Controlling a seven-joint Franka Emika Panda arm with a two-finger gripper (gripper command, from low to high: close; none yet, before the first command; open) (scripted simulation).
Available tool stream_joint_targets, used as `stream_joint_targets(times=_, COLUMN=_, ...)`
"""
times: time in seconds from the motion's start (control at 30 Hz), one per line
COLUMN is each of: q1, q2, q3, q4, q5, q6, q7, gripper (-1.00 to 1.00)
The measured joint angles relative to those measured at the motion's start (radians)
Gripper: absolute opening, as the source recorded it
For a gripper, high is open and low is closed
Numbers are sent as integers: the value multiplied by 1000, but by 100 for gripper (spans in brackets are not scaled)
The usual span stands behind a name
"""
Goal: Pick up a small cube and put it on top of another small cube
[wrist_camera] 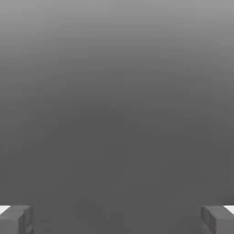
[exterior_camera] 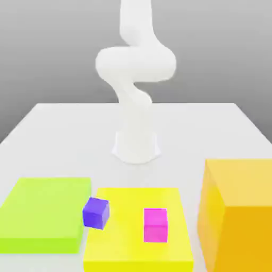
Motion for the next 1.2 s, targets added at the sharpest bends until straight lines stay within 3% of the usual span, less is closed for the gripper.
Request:
stream_joint_targets(times=0.1, q1=105, q2=43, q3=-12, q4=78, q5=57, q6=36, q7=-84, gripper=0)
stream_joint_targets(times=0.17, q1=141, q2=89, q3=-5, q4=67, q5=100, q6=64, q7=-82, gripper=0)
stream_joint_targets(times=0.5, q1=261, q2=345, q3=113, q4=-98, q5=269, q6=216, q7=70, gripper=0)
stream_joint_targets(times=0.77, q1=332, q2=545, q3=274, q4=-239, q5=301, q6=352, q7=267, gripper=0)
stream_joint_targets(times=0.9, q1=357, q2=645, q3=355, q4=-324, q5=244, q6=431, q7=426, gripper=0)
stream_joint_targets(times=1.0, q1=374, q2=718, q3=398, q4=-419, q5=133, q6=492, q7=612, gripper=0)
stream_joint_targets(times=1.2, q1=378, q2=819, q3=349, q4=-591, q5=-106, q6=556, q7=972, gripper=0)
